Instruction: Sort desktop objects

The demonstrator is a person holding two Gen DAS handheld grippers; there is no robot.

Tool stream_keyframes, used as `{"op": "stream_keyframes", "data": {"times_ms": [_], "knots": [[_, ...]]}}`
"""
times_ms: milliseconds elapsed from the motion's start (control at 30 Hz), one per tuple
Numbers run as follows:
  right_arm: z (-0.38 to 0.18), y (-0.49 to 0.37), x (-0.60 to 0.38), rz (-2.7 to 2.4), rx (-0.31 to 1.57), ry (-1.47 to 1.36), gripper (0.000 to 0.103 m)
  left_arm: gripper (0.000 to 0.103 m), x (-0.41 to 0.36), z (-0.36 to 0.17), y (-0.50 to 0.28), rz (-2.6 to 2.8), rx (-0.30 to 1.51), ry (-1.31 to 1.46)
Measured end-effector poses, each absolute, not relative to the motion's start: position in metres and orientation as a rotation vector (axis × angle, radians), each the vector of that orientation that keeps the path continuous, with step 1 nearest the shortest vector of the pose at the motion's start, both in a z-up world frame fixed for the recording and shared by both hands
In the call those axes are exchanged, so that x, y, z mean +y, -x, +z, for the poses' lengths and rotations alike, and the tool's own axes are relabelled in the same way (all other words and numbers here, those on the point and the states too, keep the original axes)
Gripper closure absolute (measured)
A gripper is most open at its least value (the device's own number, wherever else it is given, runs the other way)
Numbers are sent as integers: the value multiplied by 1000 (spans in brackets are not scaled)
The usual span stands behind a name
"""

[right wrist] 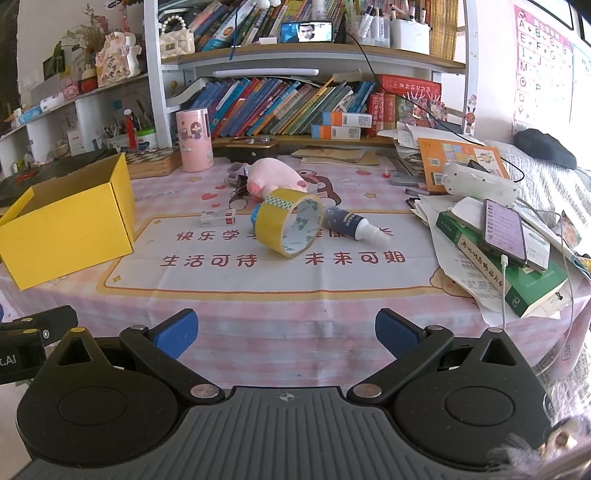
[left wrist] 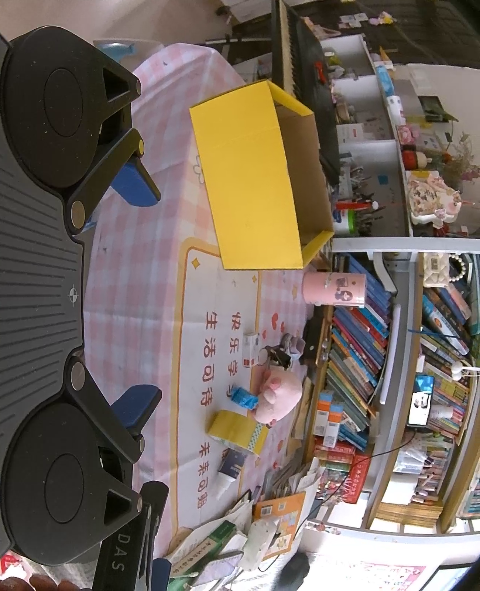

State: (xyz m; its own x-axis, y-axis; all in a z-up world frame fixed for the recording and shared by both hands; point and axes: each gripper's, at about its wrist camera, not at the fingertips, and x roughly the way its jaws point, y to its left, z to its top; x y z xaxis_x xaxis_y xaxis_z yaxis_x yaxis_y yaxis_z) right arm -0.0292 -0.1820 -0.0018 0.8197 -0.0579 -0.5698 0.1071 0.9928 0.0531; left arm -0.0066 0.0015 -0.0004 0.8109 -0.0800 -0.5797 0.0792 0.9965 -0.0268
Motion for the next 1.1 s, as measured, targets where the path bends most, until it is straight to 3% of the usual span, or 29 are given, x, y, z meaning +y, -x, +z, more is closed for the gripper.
{"op": "stream_keyframes", "data": {"times_ms": [1100], "knots": [[-3,25,-176,-80,599,-62,1,0,-1,-7,0,-116,640,-28]]}}
